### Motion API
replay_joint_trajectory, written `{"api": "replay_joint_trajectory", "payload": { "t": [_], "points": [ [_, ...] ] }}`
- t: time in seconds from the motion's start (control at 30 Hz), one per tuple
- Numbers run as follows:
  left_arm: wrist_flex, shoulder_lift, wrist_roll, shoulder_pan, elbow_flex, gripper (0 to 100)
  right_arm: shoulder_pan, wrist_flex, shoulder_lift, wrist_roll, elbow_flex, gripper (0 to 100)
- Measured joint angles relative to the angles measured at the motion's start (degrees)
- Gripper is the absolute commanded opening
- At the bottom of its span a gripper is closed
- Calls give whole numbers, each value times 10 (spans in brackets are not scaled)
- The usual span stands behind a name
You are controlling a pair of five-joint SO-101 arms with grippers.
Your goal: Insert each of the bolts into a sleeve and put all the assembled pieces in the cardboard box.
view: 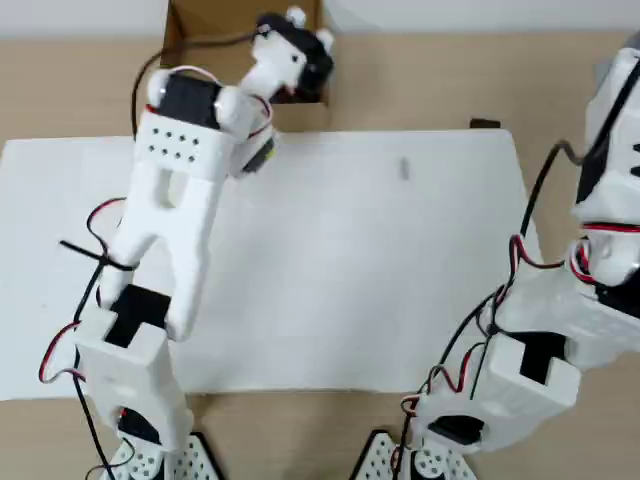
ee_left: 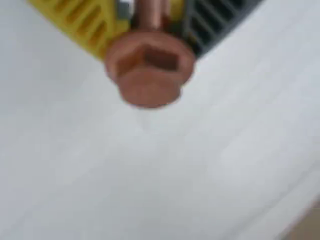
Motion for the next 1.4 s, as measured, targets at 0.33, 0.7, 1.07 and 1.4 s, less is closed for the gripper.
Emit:
{"api": "replay_joint_trajectory", "payload": {
  "t": [0.33, 0.7, 1.07, 1.4],
  "points": [
    [11, -137, 220, -30, -144, 12, -5, 1, -5, 0, 0, 314],
    [13, -517, 311, -30, 85, 12, -149, 1, -236, 0, 315, 314],
    [-34, -825, 311, -30, 512, 12, -274, -5, -544, 0, 941, 270],
    [-335, -997, 312, -30, 989, 13, -282, -178, -823, 1, 1294, 18]
  ]
}}
